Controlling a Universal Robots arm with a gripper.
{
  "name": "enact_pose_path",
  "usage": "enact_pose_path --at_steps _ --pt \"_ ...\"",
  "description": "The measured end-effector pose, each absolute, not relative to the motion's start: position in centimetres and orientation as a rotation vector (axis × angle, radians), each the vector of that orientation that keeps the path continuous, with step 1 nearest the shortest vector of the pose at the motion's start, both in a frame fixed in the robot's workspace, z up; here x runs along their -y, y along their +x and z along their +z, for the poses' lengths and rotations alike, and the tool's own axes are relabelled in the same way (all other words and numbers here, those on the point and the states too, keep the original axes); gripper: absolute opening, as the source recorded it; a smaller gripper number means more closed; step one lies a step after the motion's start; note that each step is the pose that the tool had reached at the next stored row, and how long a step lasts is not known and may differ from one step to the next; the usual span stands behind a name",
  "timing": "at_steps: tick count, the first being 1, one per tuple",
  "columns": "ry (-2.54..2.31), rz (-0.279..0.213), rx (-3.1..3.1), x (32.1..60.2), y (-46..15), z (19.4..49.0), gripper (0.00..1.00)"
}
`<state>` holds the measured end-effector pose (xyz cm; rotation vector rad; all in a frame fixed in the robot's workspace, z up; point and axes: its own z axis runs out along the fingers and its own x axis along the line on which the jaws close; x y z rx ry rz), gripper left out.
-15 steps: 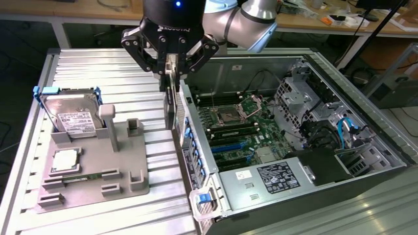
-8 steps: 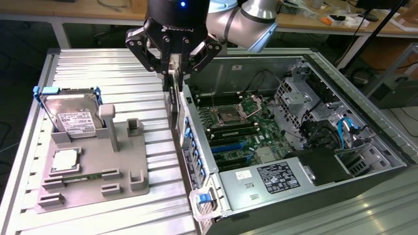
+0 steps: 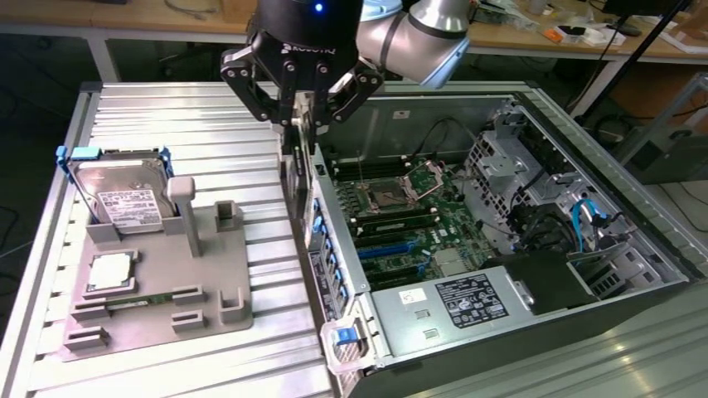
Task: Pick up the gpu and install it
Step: 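Pick up the gpu and move the gpu toward the slot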
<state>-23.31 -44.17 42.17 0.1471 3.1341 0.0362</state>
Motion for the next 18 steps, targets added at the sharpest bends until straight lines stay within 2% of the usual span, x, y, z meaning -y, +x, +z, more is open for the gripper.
enact_pose_path --at_steps 18 --pt "0.147 0.036 -3.134 44.17 -22.48 42.23 0.27"
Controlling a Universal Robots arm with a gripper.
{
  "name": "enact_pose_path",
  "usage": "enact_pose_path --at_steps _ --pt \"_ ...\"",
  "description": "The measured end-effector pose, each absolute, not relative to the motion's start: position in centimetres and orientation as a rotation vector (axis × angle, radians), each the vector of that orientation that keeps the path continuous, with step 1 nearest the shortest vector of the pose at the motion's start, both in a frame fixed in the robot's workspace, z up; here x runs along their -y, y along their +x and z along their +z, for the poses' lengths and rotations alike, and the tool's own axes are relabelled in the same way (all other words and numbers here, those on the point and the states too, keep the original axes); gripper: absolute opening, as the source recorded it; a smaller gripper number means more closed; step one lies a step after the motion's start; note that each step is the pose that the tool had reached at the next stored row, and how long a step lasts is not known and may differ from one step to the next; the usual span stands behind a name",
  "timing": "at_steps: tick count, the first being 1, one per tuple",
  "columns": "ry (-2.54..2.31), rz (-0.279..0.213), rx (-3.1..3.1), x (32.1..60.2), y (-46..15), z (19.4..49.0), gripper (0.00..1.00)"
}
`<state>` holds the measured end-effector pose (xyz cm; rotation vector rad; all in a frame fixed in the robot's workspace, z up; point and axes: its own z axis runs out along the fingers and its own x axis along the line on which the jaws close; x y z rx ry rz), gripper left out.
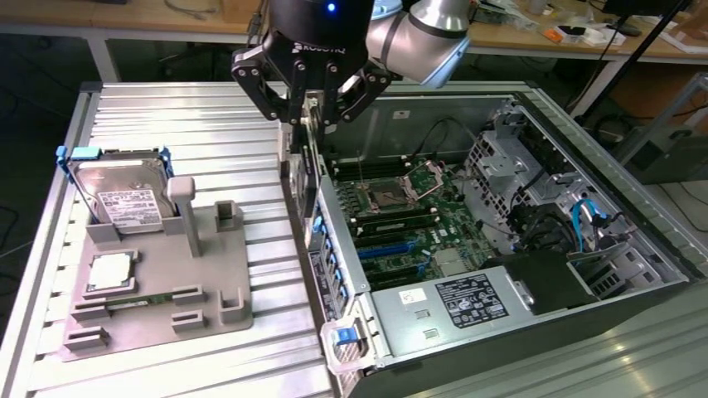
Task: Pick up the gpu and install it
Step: 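Pick up the gpu and move the gpu toward the slot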
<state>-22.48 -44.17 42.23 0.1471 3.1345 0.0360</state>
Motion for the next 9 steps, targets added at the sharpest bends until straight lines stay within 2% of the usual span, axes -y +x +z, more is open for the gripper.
enact_pose_path --at_steps 9 --pt "0.147 0.036 -3.138 44.17 -22.47 42.6 0.27"
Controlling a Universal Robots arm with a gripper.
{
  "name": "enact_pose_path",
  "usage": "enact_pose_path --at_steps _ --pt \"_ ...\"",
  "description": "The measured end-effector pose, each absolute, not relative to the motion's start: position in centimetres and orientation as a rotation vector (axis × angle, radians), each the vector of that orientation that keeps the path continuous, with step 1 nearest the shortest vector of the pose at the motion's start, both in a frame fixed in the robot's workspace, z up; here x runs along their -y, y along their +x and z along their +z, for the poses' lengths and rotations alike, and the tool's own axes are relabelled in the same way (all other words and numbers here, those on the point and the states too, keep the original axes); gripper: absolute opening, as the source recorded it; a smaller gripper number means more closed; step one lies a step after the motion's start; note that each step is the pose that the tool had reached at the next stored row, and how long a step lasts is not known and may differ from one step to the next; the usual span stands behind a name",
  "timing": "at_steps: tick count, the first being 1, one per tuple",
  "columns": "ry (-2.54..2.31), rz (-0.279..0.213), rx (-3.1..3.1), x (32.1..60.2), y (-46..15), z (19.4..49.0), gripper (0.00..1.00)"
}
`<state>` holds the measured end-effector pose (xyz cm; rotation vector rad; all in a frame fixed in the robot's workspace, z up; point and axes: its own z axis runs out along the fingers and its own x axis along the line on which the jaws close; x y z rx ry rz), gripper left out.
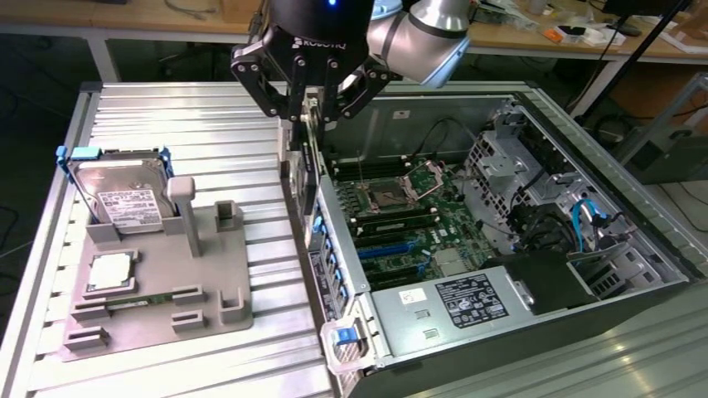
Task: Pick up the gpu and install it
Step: 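Pick up the gpu and move the gpu toward the slot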
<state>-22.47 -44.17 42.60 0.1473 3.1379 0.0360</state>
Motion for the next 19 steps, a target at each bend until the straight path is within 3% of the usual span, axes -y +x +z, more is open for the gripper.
enact_pose_path --at_steps 19 --pt "0.147 0.036 -3.138 44.2 -21.2 42.6 0.27"
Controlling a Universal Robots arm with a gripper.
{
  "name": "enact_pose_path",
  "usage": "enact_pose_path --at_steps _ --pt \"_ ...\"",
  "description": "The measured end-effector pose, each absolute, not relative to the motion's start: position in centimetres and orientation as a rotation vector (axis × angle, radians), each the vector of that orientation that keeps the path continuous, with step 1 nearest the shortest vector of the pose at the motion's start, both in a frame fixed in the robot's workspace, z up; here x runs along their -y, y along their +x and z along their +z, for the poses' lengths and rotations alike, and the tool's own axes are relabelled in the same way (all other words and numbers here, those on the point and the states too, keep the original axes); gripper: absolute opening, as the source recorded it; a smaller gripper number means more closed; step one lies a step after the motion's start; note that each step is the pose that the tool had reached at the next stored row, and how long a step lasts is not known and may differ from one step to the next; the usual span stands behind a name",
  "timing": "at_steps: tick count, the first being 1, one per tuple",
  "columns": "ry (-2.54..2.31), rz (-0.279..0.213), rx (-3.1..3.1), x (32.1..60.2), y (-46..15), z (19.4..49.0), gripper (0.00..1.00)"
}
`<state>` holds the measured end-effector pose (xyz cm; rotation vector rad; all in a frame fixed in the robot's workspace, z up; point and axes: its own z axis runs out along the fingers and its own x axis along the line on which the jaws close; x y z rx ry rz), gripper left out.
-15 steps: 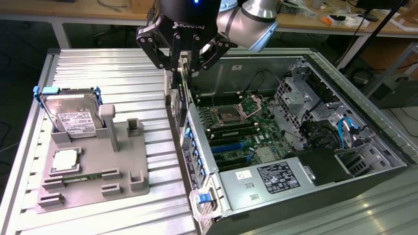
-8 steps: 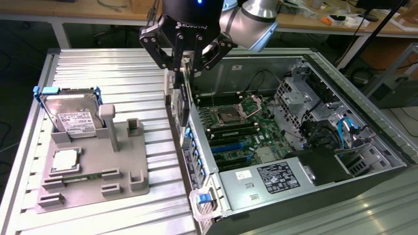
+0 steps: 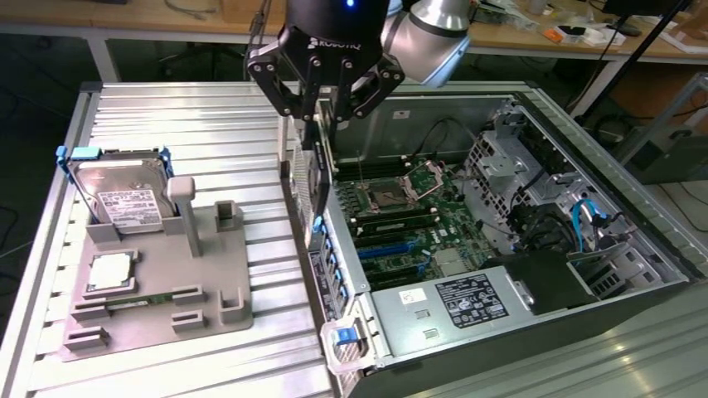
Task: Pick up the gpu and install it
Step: 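Pick up the gpu and move the gpu toward the slot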
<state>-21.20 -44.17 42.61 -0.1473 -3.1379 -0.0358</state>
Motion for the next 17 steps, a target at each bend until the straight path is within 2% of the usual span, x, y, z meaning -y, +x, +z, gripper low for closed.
enact_pose_path --at_steps 17 --pt "-0.147 -0.036 3.138 44.2 -19.9 42.6 0.27"
